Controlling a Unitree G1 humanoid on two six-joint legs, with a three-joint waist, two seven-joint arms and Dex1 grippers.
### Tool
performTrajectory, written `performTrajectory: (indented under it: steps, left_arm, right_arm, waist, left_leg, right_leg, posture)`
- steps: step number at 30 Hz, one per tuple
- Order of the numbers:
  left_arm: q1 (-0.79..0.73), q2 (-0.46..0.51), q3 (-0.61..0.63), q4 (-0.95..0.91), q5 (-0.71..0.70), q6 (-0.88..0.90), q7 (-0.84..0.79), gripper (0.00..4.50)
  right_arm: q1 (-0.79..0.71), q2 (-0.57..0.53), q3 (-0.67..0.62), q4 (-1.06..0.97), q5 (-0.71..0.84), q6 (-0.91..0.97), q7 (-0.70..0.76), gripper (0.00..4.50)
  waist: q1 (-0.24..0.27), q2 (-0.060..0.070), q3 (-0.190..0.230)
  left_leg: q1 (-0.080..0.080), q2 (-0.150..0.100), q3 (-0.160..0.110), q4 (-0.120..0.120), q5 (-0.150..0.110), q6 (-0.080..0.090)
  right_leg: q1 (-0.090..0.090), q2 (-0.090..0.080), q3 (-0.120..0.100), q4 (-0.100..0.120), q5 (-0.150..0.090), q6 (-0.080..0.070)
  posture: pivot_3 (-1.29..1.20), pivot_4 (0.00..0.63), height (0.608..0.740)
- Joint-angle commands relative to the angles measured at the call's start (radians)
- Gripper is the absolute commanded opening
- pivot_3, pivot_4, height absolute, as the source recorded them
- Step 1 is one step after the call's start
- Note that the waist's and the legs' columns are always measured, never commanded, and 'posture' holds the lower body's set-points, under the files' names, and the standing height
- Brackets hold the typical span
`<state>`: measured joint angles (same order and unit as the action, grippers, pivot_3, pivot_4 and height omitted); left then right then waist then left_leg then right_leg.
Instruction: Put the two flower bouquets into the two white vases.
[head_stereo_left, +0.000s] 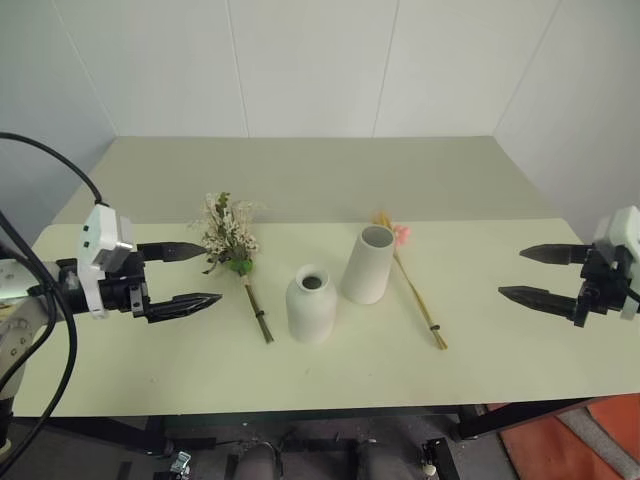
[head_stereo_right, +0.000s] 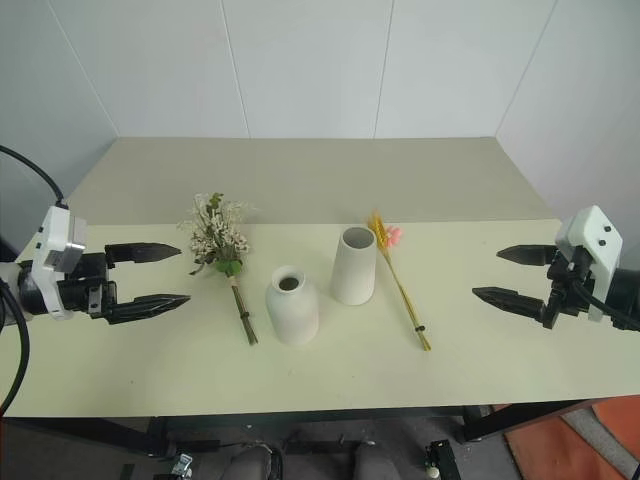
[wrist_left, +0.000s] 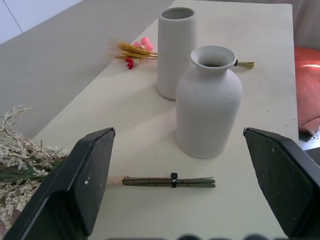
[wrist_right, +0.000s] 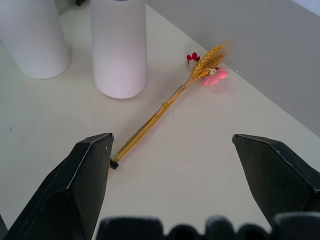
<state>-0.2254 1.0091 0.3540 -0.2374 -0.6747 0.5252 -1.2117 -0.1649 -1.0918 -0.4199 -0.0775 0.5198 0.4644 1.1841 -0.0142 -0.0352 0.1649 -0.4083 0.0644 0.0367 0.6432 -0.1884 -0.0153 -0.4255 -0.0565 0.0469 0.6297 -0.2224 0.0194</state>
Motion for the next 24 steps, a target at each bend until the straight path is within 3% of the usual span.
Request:
performTrajectory:
  steps: [1,14,19,24]
  left_arm:
    - [-0.051,0.011,0.007,0.0,-0.014,-0.016,-0.009,4.48]
    - [-0.268,-0.008,-0.083,0.095,0.001,-0.027,-0.053,4.48]
    - [-0.277,-0.027,-0.079,0.075,-0.022,-0.01,-0.042,4.48]
    - [-0.265,-0.03,-0.082,0.061,-0.019,-0.007,-0.045,4.48]
  right_arm:
    - [-0.034,-0.011,-0.001,-0.038,0.011,0.033,-0.031,4.5]
    - [-0.479,0.079,0.404,-0.003,-0.119,0.546,-0.403,4.5]
    - [-0.642,0.157,0.548,0.134,-0.183,0.652,-0.423,4.5]
    - [-0.798,0.269,0.677,0.34,-0.256,0.676,-0.417,4.5]
  waist:
    - [0.0,0.0,0.0]
    - [-0.005,0.0,0.0]
    - [-0.003,0.0,0.0]
    - [-0.006,0.0,0.0]
  left_leg:
    - [0.0,0.0,0.0,0.0,0.0,0.0]
    - [-0.003,0.0,0.0,0.0,0.0,0.0]
    - [-0.015,0.0,0.0,0.001,0.0,0.0]
    - [-0.016,0.0,0.0,0.001,0.0,0.0]
  right_leg:
    - [0.0,0.0,0.0,0.0,0.0,0.0]
    - [-0.003,0.001,0.001,0.001,0.0,0.0]
    - [-0.014,0.001,0.001,0.002,0.005,0.005]
    - [-0.015,0.002,0.001,0.002,0.007,0.003]
  posture:
    - [0.0,0.15,0.74]
    - [0.0,0.15,0.74]
    - [0.0,0.15,0.74]
    - [0.0,0.15,0.74]
